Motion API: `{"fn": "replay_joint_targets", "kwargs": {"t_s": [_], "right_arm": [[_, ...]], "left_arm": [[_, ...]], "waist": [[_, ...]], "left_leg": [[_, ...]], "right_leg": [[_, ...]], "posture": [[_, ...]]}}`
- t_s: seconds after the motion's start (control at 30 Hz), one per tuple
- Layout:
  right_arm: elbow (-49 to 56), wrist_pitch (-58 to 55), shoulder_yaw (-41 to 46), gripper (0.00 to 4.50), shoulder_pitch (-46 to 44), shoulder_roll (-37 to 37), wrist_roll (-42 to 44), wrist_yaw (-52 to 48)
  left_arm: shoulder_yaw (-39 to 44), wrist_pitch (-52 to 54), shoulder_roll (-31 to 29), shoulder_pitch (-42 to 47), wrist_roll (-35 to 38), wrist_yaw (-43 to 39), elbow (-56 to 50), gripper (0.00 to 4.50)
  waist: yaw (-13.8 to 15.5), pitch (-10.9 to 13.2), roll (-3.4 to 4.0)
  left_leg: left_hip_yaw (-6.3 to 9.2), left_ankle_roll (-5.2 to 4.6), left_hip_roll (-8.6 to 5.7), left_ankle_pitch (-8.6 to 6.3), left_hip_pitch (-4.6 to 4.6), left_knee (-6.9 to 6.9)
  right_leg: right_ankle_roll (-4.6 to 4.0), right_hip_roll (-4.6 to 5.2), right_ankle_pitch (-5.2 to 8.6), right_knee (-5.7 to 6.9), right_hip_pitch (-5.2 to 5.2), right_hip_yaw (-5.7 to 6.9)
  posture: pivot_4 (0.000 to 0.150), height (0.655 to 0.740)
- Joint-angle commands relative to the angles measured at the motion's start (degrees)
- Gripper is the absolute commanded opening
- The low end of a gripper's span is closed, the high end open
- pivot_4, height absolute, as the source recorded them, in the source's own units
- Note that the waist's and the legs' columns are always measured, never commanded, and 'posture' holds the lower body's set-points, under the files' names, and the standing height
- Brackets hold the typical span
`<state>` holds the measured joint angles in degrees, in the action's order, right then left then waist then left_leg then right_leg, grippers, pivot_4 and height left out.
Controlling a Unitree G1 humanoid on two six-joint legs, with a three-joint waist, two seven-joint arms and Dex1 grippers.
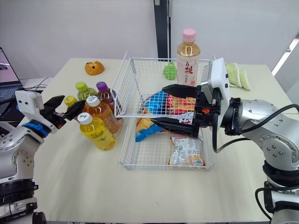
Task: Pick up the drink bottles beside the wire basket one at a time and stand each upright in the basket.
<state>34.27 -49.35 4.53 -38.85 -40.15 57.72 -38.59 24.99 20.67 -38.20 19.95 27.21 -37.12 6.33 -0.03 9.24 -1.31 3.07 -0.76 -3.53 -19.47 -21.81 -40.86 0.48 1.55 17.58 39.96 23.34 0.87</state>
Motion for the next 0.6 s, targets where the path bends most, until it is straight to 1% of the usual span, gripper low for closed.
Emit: {"fn": "replay_joint_targets", "kwargs": {"t_s": [0.03, 0.07, 0.33, 0.37, 0.5, 0.6], "right_arm": [[2.01, 0.29, 2.12, 4.5, -0.01, -0.89, 1.52, 0.86], [2.08, 0.25, 2.16, 4.5, 0.01, -0.95, 1.71, 1.08], [1.89, 0.24, 2.15, 4.5, -0.21, -1.39, 2.9, 1.85], [1.78, 0.29, 2.05, 4.5, -0.31, -1.39, 2.93, 1.78], [1.3, 0.35, 1.81, 4.5, -0.63, -1.37, 3.18, 1.36], [0.82, 0.3, 1.78, 4.5, -0.84, -1.56, 3.33, 0.74]], "left_arm": [[0.26, -2.2, -0.66, 0.61, -0.28, -0.65, -0.16, 4.1], [0.34, -2.51, -0.64, 0.58, -0.27, -0.76, 0.05, 3.89], [1.42, -3.69, -1.25, -0.91, 0.04, -1.57, 0.16, 1.5], [1.6, -3.7, -1.38, -1.24, 0.16, -1.68, -0.02, 1.38], [3.15, -3.43, -2.45, -2.81, 1.05, -1.81, -1.29, 1.38], [5.7, -2.15, -4.75, -3.91, 2.71, -2.44, -2.52, 1.38]], "waist": [[-0.03, 0.0, 0.0], [-0.03, 0.0, 0.0], [-0.06, 0.0, 0.0], [-0.1, 0.0, 0.0], [-0.2, 0.0, 0.0], [-0.38, 0.0, 0.0]], "left_leg": [[0.0, 0.0, 0.0, 0.0, 0.0, 0.0], [0.0, 0.0, 0.0, 0.0, 0.0, 0.02], [0.0, 0.0, 0.01, 0.0, 0.03, 0.01], [0.0, 0.0, 0.01, 0.0, 0.03, 0.01], [0.0, 0.0, 0.03, 0.0, 0.05, 0.03], [0.0, 0.0, 0.04, 0.0, 0.05, 0.04]], "right_leg": [[0.0, 0.0, 0.0, -0.01, 0.0, 0.0], [0.0, 0.0, 0.0, -0.01, 0.0, 0.0], [0.0, 0.0, 0.0, 0.01, -0.02, 0.0], [0.0, 0.0, 0.0, 0.01, -0.02, 0.0], [0.0, 0.0, 0.0, 0.02, -0.02, 0.0], [0.0, -0.01, 0.0, 0.02, -0.01, 0.0]], "posture": [[0.15, 0.74], [0.15, 0.74], [0.15, 0.74], [0.15, 0.74], [0.15, 0.74], [0.15, 0.74]]}}
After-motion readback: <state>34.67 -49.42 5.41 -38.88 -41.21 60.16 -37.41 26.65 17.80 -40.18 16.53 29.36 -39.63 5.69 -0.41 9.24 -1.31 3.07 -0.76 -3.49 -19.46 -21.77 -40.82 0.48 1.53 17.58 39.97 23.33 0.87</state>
